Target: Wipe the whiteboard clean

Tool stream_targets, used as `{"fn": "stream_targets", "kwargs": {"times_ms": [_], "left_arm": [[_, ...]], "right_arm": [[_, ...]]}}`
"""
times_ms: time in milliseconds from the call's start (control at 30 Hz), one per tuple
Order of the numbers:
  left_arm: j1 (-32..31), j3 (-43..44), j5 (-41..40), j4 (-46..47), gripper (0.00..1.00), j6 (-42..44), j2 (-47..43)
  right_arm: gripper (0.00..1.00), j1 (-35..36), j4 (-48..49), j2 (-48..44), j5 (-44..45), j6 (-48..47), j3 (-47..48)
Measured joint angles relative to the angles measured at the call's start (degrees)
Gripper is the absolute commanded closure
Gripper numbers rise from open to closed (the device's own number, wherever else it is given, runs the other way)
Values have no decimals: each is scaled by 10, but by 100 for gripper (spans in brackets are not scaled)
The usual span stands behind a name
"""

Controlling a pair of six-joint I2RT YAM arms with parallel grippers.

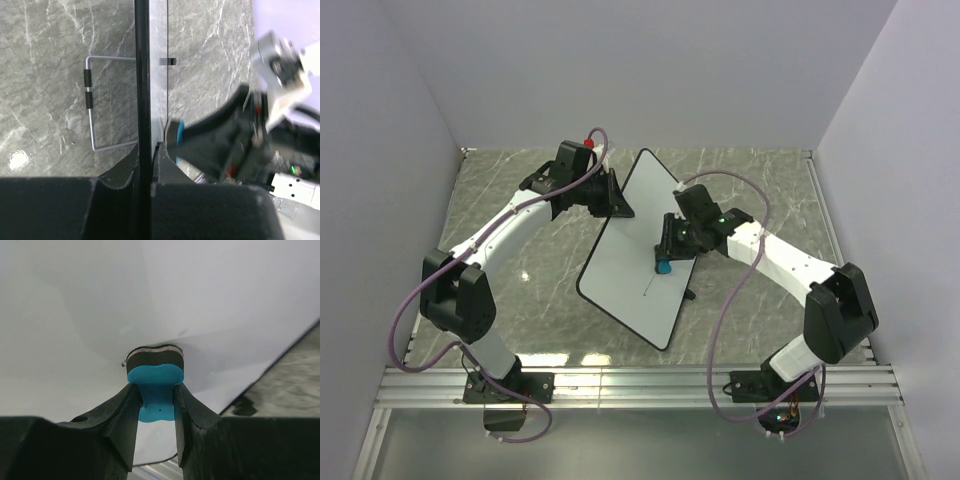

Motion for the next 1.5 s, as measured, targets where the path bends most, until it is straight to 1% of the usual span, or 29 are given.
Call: {"fn": "stream_targets", "kwargs": {"times_ms": [100, 267, 400, 567, 700, 900, 1100, 1300, 1500], "left_arm": [[0, 0, 0, -1, 100, 0, 0], [0, 0, 0, -1, 100, 0, 0], [0, 1, 2, 0, 100, 0, 2], [-1, 3, 5, 3, 100, 0, 3], [-2, 4, 5, 5, 100, 0, 4], [-2, 14, 10, 2, 100, 2, 12], [-3, 18, 12, 0, 100, 5, 15], [-3, 20, 14, 0, 100, 14, 17], [-3, 17, 20, 6, 100, 27, 15]], "right_arm": [[100, -20, -3, 13, 14, 4, 0], [100, -12, 11, 1, 21, 4, -15], [100, 16, 40, -37, 10, 4, -54], [100, 73, 83, -105, -31, 11, -105], [100, 77, 109, -140, -52, 19, -136], [100, 85, 129, -165, -64, 35, -177], [100, 99, 148, -165, -66, 47, -193], [100, 112, 167, -142, -51, 49, -193], [100, 110, 144, -123, -18, 47, -171]]}}
